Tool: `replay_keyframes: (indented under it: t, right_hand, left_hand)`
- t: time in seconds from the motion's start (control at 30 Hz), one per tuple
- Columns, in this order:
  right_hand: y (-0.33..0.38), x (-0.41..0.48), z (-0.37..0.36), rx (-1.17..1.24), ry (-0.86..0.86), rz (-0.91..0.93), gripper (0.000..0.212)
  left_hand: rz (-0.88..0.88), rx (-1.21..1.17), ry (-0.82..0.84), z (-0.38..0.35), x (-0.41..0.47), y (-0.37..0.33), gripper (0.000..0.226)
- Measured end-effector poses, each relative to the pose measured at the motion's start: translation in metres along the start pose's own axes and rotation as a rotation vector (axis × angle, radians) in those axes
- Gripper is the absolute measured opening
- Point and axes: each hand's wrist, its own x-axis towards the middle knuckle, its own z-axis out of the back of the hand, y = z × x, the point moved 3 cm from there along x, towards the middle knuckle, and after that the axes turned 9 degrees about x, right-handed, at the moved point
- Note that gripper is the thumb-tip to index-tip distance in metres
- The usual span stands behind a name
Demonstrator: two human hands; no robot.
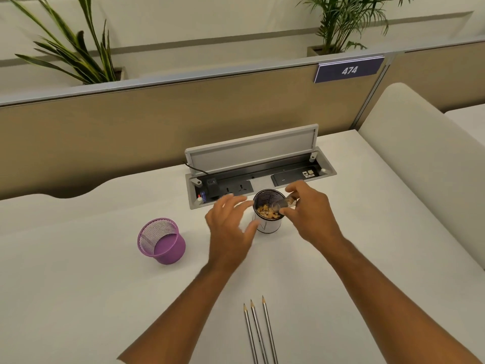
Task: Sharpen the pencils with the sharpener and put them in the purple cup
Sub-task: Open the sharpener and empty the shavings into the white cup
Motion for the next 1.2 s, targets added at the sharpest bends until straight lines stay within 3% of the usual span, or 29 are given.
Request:
replay_keyframes:
  t: [0.17, 0.33, 0.57, 0.73, 0.97, 1.2]
  right_hand:
    - [0.009, 0.002, 0.001, -0.002, 0.001, 0.035, 0.046]
    - [0.012, 0.001, 0.001, 0.009, -0.02, 0.065, 0.04]
    - [0.001, -0.015, -0.007, 0.052, -0.186, 0.186, 0.087]
    - [-0.011, -0.023, -0.022, -0.221, -0.158, 0.271, 0.058]
    - [-0.013, -0.025, -0.02, 0.085, -0.155, 0.103, 0.087]
    - [-0.014, -0.016, -0.022, 0.069, -0.145, 0.044, 0.064]
  left_hand:
    - [-0.165, 0.006, 0.133, -0.011, 0.031, -0.04, 0.039]
    - [-0.085, -0.047, 0.137, -0.021, 0.039, -0.048, 0.03]
    - [0.179, -0.106, 0.23, -0.026, 0.038, -0.042, 0.032]
    - [0.191, -0.132, 0.23, -0.028, 0.039, -0.043, 0.03]
    - [0.247, -0.133, 0.258, -0.025, 0.04, -0.042, 0.037]
    - [0.174, -0.107, 0.296, -0.024, 0.037, -0.044, 0.032]
